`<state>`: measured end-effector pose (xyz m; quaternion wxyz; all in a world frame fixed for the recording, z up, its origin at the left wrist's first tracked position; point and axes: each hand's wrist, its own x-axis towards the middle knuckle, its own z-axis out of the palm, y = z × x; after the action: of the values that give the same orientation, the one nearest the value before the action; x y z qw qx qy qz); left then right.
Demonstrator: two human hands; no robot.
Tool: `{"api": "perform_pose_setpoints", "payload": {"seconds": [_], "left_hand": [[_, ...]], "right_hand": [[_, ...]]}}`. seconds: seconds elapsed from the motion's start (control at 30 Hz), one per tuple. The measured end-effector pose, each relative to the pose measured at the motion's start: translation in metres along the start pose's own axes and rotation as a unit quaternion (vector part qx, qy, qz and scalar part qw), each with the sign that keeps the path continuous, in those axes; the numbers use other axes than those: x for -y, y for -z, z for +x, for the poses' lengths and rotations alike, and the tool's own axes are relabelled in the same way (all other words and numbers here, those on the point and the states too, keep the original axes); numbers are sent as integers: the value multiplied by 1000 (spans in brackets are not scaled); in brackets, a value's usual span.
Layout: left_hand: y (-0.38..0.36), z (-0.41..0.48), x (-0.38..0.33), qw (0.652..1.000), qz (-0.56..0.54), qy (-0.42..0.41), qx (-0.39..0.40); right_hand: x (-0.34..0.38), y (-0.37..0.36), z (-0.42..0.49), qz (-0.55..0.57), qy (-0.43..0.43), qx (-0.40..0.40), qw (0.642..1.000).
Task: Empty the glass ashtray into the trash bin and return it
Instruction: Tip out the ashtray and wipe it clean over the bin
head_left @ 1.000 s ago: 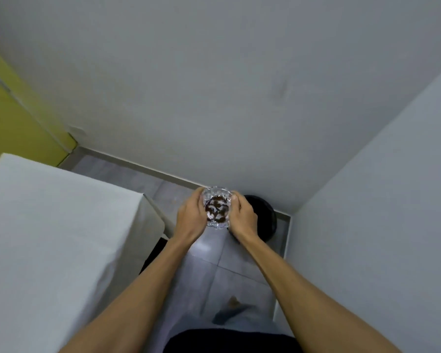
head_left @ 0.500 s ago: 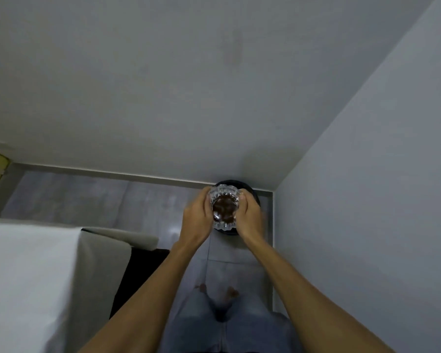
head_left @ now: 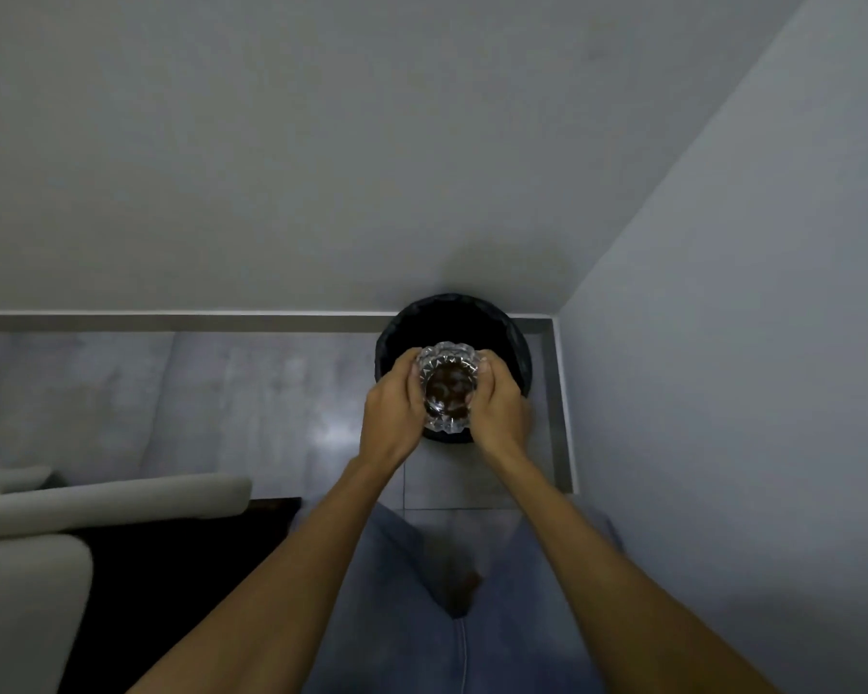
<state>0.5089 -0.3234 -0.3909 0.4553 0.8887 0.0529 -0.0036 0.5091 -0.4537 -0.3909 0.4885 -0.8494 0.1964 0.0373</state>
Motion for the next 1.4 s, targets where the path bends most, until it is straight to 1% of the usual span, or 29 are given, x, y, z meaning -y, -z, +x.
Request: {"api": "perform_pose_setpoints", "payload": {"seconds": [0.1,0.17,0.37,0.47,0.63,0.83,0.97,1.07,1.13,1.2,1.3,1.33,1.4], "left_hand": [[-33,14,47,1000,-8,-5,-7],[-54,21,77,1000,-12,-15,-23],[-94,43,141,997,-13,-38,-66],[-107,53,163,996,1,-52,-71],[-120,59,174,996,25,-60,-59],[-119,61,164,995,7,-36,-97],[-124,65,162,993,10,-51,-103],[-125,65,160,994,12,-43,-105],[-123,65,158,994,12,-17,-104],[-120,69,156,995,-3,15,-102],[-115,77,157,993,-26,74,-93],[-114,79,158,991,-34,95,-85],[-112,80,159,988,-56,126,-68]], "right_hand": [[-43,-34,26,10,-1,-2,1000],[-72,-58,40,12,15,-7,1000],[-124,-101,77,35,76,-7,996],[-141,-115,88,45,91,-19,995],[-157,-120,97,52,93,-25,994],[-146,-108,96,32,89,8,995],[-151,-107,93,23,104,19,994],[-157,-108,91,-4,109,25,994],[-158,-103,88,-40,145,23,988],[-159,-95,84,-82,205,25,975],[-164,-90,81,-157,283,49,945],[-165,-90,81,-174,311,47,933],[-165,-88,86,-186,359,19,914]]}}
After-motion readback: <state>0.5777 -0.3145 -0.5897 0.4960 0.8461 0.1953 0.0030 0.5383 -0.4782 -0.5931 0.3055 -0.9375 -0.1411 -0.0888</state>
